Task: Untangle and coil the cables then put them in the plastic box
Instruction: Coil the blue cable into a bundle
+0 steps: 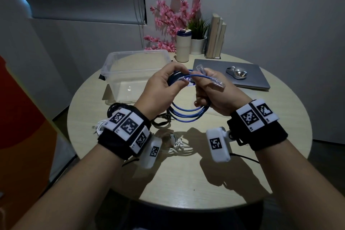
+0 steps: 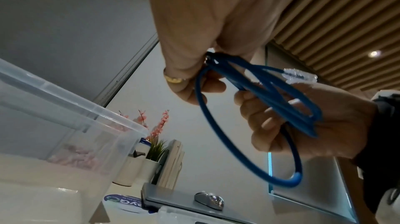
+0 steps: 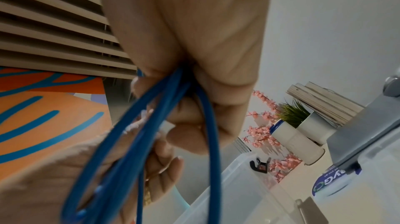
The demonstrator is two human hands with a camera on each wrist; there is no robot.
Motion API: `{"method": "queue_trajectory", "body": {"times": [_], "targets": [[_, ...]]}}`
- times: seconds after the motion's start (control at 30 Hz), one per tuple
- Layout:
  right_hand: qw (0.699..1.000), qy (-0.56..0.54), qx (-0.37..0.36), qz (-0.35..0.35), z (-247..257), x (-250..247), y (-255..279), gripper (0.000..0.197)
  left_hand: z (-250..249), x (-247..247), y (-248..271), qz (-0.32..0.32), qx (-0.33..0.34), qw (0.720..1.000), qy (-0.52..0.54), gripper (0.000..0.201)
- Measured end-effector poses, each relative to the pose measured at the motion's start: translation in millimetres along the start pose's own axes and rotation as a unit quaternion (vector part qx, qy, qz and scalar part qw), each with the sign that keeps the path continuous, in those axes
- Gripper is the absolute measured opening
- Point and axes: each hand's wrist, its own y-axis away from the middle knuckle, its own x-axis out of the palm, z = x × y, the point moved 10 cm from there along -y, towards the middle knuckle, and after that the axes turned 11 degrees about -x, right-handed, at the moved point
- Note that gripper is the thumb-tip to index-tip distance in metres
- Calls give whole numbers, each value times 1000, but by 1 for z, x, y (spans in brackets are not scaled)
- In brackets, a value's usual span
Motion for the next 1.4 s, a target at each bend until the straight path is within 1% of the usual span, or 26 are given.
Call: {"method": "queue_trajectory", "body": {"times": [0.1,0.2,0.23,0.3,0.37,0.43,0.47,0.53,0.63,0.73,0.8,0.87,0.93,0.97,1.03,1.1,1.2,1.27,1.33,1.4], "targets": [[1000,-5,17,13,-4,4,2,17,1,-8,0,-43,2,999,7,11],[1000,16,9,6,-1,3,1,18,-5,-18,1,-97,49,994,-22,5],[999,33,4,4,1,2,0,17,-9,-20,2,-105,61,992,-19,5],[996,85,-8,1,1,-1,-2,19,-16,-19,4,-90,77,992,31,7],[989,147,-11,-2,-2,-5,-3,17,-22,-26,6,-88,81,987,107,11],[985,170,-4,-8,-8,-8,-1,15,-24,-34,5,-83,57,977,190,14],[987,160,2,-18,-10,-11,-1,14,-23,-39,3,-85,40,975,202,16],[994,103,12,-46,-11,-15,1,12,-18,-49,0,-103,15,982,159,18],[996,44,0,-71,-4,-21,0,15,-1,-57,-6,-121,-20,991,47,21],[998,21,-18,-62,4,-19,-2,18,27,-71,-8,-169,-87,981,-21,22],[998,9,-26,-49,7,-15,-2,16,39,-75,-6,-178,-125,975,-39,20],[999,9,-27,-45,8,-14,-2,14,44,-68,-5,-154,-140,976,-68,19],[999,21,-23,-45,7,-14,-3,12,42,-57,-4,-113,-137,980,-86,18],[999,25,-20,-42,7,-14,-3,12,41,-52,-4,-91,-134,984,-79,19],[999,16,-13,-33,6,-13,-3,12,39,-45,-4,-50,-136,989,-17,22],[1000,-15,-6,-19,5,-8,-2,12,36,-38,-4,-13,-132,990,47,24],[999,-45,4,4,5,2,-2,12,28,-22,-4,39,-114,989,91,22],[998,-54,11,7,5,5,-2,12,25,-14,-3,58,-116,981,144,23],[999,-41,13,-8,4,3,-3,14,23,-9,-1,68,-120,970,202,26],[999,-27,9,-23,4,0,-3,18,20,-6,0,78,-107,970,203,18]]}}
